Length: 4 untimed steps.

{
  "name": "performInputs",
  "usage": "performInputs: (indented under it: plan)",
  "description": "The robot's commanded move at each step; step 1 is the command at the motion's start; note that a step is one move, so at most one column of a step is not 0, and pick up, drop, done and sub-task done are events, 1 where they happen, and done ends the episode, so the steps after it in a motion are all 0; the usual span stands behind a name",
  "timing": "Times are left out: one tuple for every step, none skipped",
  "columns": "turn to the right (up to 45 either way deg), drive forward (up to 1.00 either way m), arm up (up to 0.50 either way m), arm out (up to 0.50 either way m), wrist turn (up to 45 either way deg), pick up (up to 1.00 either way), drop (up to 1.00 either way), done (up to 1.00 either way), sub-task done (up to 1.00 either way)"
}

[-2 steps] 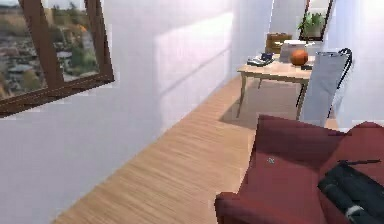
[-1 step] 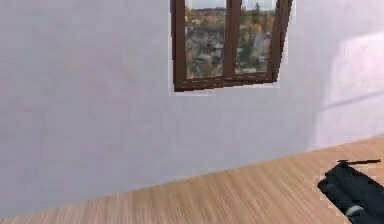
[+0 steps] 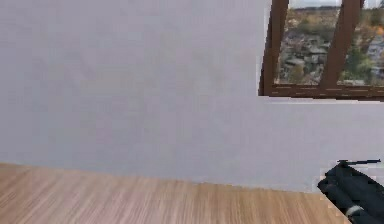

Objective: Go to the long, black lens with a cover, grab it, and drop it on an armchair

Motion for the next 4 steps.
performInputs:
  plan:
    - [45.0, 0.00, 0.00, 0.00, 0.0, 0.00, 0.00, 0.00, 0.00]
    - [45.0, 0.00, 0.00, 0.00, 0.0, 0.00, 0.00, 0.00, 0.00]
    - [18.0, 0.00, 0.00, 0.00, 0.0, 0.00, 0.00, 0.00, 0.00]
    - [-45.0, 0.00, 0.00, 0.00, 0.0, 0.00, 0.00, 0.00, 0.00]
